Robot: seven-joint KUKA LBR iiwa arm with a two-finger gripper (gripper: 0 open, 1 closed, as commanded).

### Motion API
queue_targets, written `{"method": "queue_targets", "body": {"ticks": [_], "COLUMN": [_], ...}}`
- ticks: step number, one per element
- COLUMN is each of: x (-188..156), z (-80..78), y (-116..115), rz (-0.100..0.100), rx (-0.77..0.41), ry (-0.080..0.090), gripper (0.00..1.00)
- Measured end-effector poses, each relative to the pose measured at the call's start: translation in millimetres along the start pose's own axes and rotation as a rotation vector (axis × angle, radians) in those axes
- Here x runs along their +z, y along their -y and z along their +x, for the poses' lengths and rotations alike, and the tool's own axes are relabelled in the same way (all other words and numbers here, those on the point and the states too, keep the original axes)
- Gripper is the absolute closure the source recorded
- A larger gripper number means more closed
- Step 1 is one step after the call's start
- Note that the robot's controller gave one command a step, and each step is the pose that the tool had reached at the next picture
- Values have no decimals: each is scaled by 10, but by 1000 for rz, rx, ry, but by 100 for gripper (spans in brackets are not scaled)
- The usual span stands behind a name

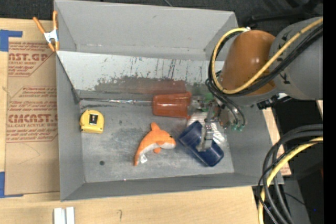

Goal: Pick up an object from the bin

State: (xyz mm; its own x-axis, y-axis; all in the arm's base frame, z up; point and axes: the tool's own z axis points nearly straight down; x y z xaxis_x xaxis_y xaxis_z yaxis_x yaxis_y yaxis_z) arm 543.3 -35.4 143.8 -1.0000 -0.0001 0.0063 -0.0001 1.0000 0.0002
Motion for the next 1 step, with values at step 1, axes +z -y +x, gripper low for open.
{"method": "queue_targets", "body": {"ticks": [1], "x": [-45], "z": [-17], "y": [0], "rz": [1], "rx": [-1], "ry": [7], "gripper": [0]}}
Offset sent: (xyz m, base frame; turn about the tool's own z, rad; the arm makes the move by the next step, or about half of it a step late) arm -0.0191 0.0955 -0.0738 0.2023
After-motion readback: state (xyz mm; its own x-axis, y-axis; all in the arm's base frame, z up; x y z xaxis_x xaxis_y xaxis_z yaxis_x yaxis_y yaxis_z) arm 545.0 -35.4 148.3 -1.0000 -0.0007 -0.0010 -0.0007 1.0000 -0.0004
